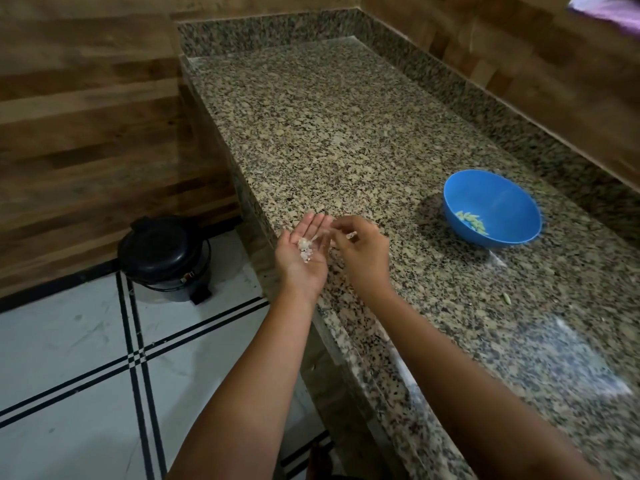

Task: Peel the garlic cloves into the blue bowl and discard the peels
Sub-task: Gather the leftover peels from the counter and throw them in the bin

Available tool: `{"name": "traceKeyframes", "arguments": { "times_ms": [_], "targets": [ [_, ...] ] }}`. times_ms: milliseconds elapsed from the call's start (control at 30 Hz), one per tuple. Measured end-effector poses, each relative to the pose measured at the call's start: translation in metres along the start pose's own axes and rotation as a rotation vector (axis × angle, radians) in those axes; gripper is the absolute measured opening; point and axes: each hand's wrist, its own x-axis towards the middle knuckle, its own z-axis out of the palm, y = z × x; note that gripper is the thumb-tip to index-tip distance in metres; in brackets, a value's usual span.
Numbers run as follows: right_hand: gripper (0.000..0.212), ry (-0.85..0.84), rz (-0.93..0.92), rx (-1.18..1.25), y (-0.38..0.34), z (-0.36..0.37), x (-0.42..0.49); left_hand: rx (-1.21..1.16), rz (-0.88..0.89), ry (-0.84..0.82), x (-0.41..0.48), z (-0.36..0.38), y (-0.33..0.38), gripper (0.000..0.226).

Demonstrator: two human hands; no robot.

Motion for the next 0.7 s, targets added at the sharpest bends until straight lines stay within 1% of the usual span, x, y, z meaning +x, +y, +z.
{"name": "traceKeyframes", "arguments": {
  "times_ms": [33, 100, 133, 200, 300, 367, 467, 533, 633, 700],
  "targets": [
    [0.016, 0.034, 0.046, 0.038, 0.007, -0.006, -0.001, -0.013, 0.001, -0.006, 0.0, 0.001, -0.002, 0.053],
    [0.029, 0.043, 0.127, 0.07, 0.024, -0.02, -0.004, -0.02, 0.009, -0.005, 0.0, 0.001, -0.004, 0.053],
    [0.037, 0.023, 0.146, 0.024, 0.031, -0.028, -0.006, -0.022, 0.012, -0.007, 0.001, 0.0, -0.003, 0.053],
    [0.047, -0.025, 0.141, -0.149, 0.042, -0.04, -0.01, -0.03, 0.016, -0.007, 0.002, -0.004, 0.0, 0.054],
    [0.05, -0.082, 0.132, -0.229, 0.046, -0.04, -0.006, -0.04, 0.027, -0.006, 0.004, -0.006, 0.003, 0.053],
    [0.05, -0.165, 0.122, -0.212, 0.037, -0.025, 0.001, -0.063, 0.046, -0.012, 0.005, -0.007, 0.007, 0.053],
    [0.05, -0.294, 0.038, -0.171, 0.023, 0.007, 0.0, -0.091, 0.082, -0.012, 0.006, -0.01, 0.018, 0.053],
    [0.045, -0.272, 0.06, -0.045, 0.013, 0.015, -0.003, -0.106, 0.109, -0.005, 0.008, -0.014, 0.024, 0.054],
    [0.044, -0.152, 0.176, 0.236, 0.008, 0.01, -0.001, -0.121, 0.13, 0.004, 0.01, -0.018, 0.029, 0.055],
    [0.046, -0.098, 0.235, 0.314, 0.011, 0.009, 0.005, -0.128, 0.136, 0.014, 0.011, -0.02, 0.028, 0.055]
  ]
}}
